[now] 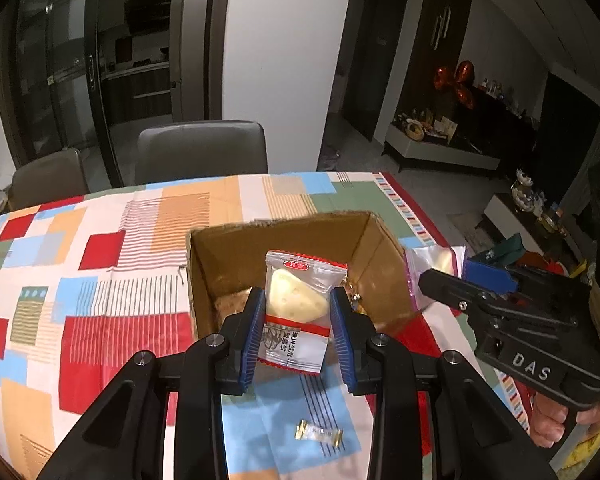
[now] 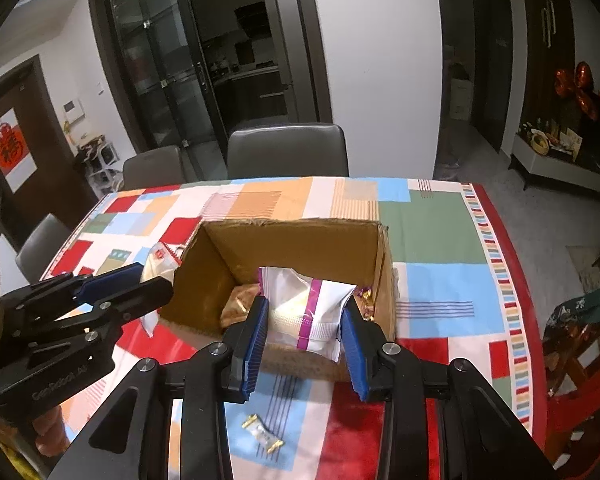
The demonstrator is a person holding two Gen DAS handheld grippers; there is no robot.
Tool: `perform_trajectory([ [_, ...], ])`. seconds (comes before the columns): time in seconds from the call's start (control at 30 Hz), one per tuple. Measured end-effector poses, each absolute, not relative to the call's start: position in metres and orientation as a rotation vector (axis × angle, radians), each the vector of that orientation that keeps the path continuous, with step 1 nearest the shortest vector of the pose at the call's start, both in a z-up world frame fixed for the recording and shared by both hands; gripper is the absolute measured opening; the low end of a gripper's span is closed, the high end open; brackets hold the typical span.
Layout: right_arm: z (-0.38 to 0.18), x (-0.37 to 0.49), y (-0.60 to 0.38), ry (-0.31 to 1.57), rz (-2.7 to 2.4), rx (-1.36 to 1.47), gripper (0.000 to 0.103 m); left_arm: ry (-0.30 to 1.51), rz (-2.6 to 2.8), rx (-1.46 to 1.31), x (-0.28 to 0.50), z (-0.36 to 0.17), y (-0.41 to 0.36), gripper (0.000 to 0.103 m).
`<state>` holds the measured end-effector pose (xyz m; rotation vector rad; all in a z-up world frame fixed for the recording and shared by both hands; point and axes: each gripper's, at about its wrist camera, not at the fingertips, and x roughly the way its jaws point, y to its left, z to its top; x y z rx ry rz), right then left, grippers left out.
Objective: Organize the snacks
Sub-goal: 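Carry both packets into the box and open both grippers, then move both grippers to the pink candy bag and gold-white bar, right grasping the pink bag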
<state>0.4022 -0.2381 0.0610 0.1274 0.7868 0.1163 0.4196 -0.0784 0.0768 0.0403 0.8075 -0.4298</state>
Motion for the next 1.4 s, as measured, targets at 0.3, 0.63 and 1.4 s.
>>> perform_trajectory([
  [0.3, 0.064, 0.406, -0.240, 0.745, 0.062, 0.092, 0.056, 0.799, -0.361, 0.060, 0.425, 0.075, -0.074, 0.052],
  [0.63, 0.053, 0.365, -0.233, 0.750, 0.103, 0.094, 0.056, 0.779, -0.369, 0.075, 0.371, 0.067, -0.065, 0.055],
  [1.4, -0.010, 0.246, -0.220, 0.834, 0.188, 0.053, 0.064, 0.805, -0.350, 0.101, 0.246, 0.009, -0.050, 0.061],
])
